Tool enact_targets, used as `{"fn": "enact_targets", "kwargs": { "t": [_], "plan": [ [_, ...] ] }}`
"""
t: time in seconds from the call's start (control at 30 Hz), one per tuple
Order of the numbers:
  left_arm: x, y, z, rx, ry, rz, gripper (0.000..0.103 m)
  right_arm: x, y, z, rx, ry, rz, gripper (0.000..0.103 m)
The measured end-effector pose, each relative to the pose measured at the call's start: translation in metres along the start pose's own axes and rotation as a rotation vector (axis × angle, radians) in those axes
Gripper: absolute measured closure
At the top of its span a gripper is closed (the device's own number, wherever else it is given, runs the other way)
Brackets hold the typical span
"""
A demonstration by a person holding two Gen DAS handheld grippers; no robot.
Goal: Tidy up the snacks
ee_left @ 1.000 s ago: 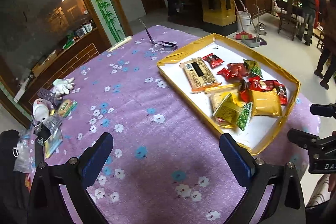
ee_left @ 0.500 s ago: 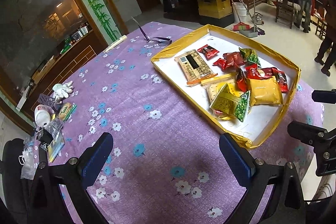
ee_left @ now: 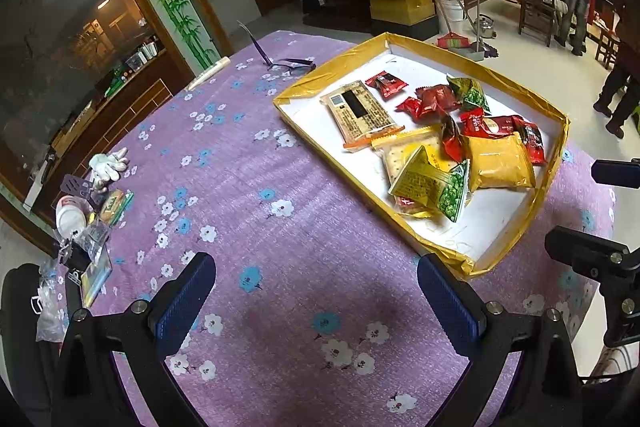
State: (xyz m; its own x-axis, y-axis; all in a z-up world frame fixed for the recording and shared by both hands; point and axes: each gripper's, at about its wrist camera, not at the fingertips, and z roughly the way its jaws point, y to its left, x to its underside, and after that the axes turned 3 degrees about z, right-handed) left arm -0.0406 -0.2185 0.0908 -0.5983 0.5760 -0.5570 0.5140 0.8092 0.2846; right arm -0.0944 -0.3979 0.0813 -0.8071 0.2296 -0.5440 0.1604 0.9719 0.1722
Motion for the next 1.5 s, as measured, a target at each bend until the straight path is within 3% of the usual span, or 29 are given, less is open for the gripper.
{"fn": "enact_targets", "kwargs": {
  "t": [1.5],
  "plan": [
    [0.0037,-0.0028,0.0065,-0.003,0.033,0.001,0.001,0.0016,0.0047,-0.003,-0.006,-0.006,-0.025,0.0]
  ]
}}
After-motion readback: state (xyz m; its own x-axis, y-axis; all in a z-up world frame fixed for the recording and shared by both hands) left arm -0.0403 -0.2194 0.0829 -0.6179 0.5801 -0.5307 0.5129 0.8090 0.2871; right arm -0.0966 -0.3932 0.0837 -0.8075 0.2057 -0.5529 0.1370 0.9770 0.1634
